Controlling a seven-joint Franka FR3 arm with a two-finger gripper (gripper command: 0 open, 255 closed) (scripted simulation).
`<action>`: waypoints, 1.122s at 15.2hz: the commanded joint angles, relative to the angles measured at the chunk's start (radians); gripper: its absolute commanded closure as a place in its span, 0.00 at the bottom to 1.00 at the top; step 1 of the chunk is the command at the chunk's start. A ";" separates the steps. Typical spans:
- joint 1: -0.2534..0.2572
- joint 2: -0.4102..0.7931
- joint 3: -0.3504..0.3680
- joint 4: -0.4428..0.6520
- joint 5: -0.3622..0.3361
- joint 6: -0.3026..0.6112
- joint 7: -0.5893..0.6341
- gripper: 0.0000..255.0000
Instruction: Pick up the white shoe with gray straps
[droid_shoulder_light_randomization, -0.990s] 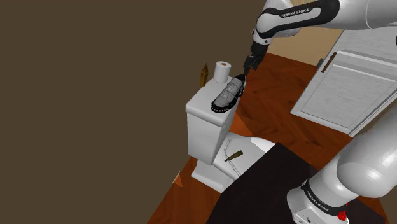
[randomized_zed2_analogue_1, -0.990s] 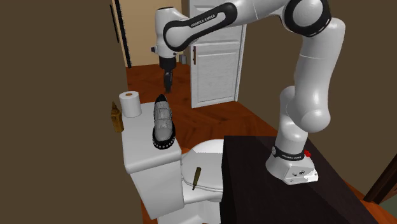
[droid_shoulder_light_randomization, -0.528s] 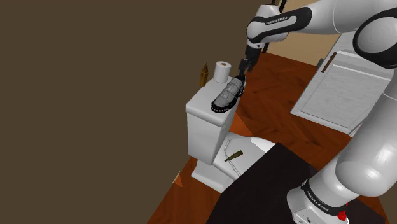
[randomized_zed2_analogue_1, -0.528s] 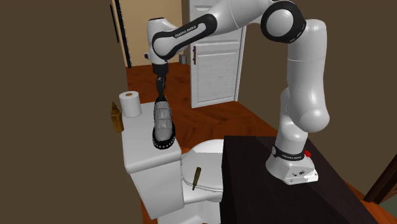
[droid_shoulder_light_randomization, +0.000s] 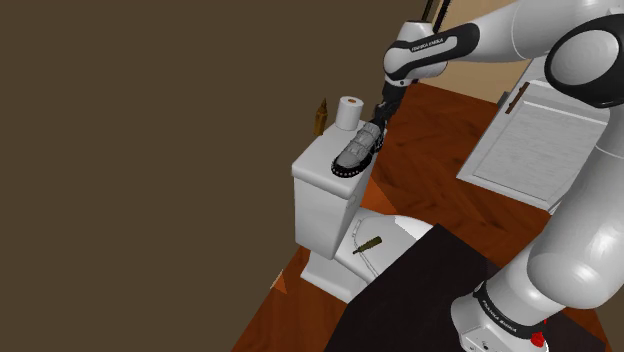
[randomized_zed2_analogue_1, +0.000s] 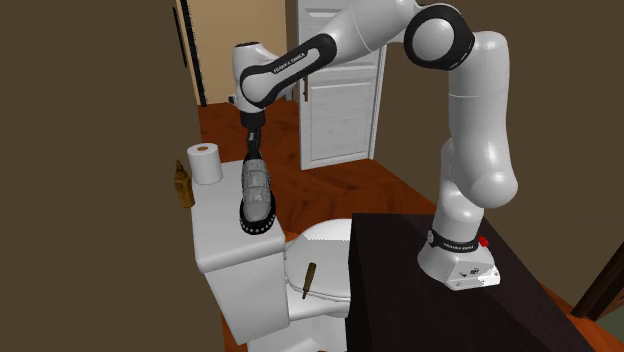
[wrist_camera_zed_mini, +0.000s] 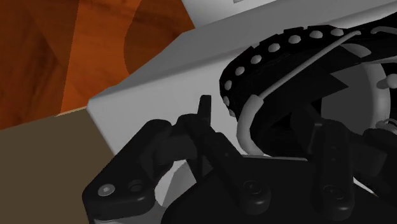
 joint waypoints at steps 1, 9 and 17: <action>0.000 0.001 0.000 -0.001 0.000 0.002 0.000 1.00; 0.000 0.001 0.000 -0.001 0.000 0.002 0.000 1.00; 0.002 -0.031 -0.002 0.067 -0.008 -0.097 0.001 1.00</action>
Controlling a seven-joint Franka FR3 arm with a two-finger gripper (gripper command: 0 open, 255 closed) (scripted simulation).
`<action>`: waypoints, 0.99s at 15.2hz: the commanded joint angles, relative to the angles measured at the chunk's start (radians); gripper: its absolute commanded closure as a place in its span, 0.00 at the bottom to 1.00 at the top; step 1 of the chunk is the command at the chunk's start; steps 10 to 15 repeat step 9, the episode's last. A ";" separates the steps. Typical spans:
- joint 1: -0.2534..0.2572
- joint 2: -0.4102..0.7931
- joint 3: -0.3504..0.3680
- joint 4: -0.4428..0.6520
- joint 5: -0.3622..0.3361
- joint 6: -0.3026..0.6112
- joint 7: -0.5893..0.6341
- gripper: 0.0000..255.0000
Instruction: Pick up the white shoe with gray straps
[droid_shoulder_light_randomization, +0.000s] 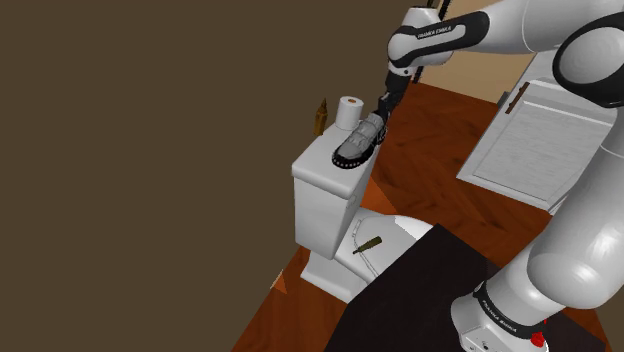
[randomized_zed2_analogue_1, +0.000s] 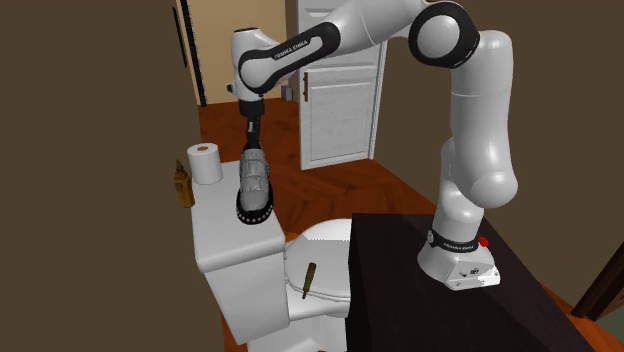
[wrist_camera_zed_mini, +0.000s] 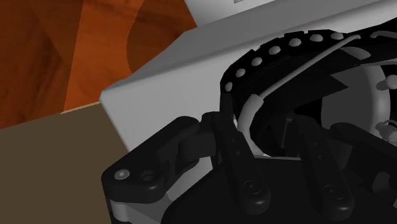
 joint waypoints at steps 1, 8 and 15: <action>0.001 -0.006 0.000 0.025 -0.001 -0.029 0.000 1.00; 0.001 -0.020 -0.001 0.089 -0.004 -0.107 -0.001 1.00; 0.001 -0.020 -0.001 0.089 -0.004 -0.107 -0.001 1.00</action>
